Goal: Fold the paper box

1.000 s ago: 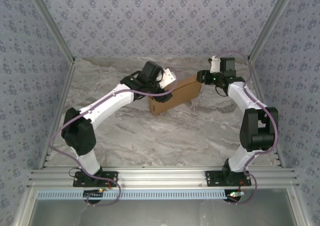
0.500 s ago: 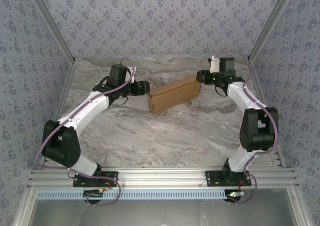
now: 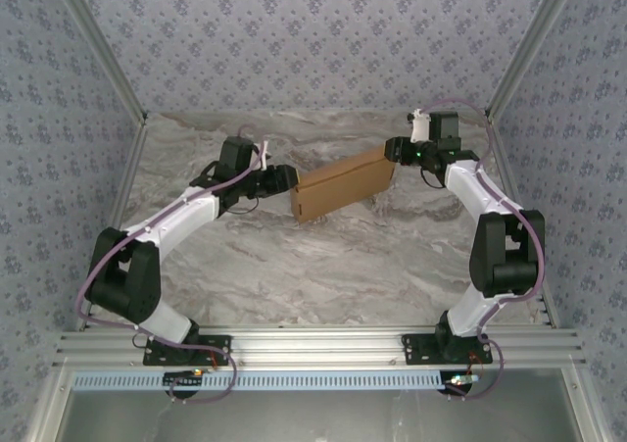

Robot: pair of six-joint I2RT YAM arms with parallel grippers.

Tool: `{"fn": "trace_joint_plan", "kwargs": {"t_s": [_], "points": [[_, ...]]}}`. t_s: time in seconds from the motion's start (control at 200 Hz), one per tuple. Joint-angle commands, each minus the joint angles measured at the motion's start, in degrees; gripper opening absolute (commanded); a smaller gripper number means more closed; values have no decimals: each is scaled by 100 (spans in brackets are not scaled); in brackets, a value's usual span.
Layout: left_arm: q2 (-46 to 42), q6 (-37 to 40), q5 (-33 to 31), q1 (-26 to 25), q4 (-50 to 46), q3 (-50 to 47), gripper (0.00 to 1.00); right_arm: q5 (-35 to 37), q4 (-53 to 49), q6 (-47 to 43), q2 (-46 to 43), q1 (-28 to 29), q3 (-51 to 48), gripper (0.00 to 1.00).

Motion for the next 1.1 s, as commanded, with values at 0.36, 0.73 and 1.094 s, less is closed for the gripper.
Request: {"fn": "trace_joint_plan", "kwargs": {"t_s": [0.36,0.73,1.094], "points": [[355,-267,-80,-12,709,-1104,39,-385,-1129,-215,174,-253,-256,46],[543,-211,-282,168,632,-586,35,-1128,-495,467,-656,-255,-1340,44],[172,-255,-171,116,553,-529,56,-769,-333,559,-1044,-209,-1925,43]]}}
